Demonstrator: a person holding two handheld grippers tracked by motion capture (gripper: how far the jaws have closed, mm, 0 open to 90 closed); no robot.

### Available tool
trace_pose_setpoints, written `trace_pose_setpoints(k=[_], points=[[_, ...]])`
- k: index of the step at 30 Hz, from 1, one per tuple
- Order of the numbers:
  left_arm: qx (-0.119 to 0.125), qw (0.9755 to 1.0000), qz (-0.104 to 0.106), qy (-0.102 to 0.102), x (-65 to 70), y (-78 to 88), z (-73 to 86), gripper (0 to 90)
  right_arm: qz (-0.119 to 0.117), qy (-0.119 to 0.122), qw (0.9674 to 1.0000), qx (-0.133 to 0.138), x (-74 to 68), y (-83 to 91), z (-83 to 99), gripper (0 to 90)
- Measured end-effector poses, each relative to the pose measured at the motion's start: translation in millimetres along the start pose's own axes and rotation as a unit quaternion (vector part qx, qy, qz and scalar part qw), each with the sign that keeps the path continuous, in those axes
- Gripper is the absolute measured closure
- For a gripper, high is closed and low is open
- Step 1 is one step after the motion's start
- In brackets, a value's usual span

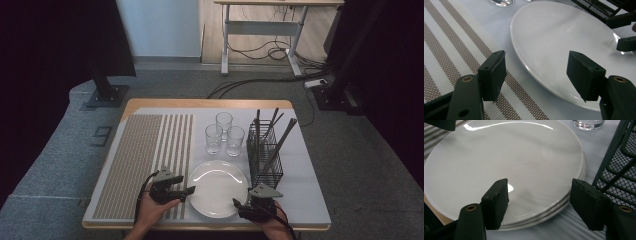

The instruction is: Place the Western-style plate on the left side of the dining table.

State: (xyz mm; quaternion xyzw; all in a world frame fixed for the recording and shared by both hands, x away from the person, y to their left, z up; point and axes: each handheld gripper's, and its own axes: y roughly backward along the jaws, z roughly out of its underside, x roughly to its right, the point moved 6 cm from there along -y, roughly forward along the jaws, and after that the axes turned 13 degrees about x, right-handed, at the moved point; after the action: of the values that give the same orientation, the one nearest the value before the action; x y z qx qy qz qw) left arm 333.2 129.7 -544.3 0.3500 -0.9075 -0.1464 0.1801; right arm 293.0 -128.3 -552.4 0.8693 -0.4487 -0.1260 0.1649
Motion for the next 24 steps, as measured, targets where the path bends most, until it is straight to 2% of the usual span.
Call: trace_pose_setpoints(k=[10,12,19,24], points=[[-0.012,0.9998,0.018,-0.004,7.4,-6.2,4.5,38.8,0.004,0.006,1.0000,0.001,-0.8,-0.2,0.6,31.9],[-0.015,0.9998,0.011,-0.010,7.8,-7.4,5.6,38.0,0.004,0.007,1.0000,0.001,-0.7,-0.1,0.6,32.4],[-0.014,0.9998,0.009,-0.008,7.7,-7.9,5.5,38.2,0.006,0.013,0.9999,0.000,-0.7,0.0,0.9,33.2],[-0.029,0.9996,0.006,-0.001,6.4,-9.9,8.7,37.1,0.009,0.015,0.9998,0.002,-0.9,-0.1,1.1,34.4]])
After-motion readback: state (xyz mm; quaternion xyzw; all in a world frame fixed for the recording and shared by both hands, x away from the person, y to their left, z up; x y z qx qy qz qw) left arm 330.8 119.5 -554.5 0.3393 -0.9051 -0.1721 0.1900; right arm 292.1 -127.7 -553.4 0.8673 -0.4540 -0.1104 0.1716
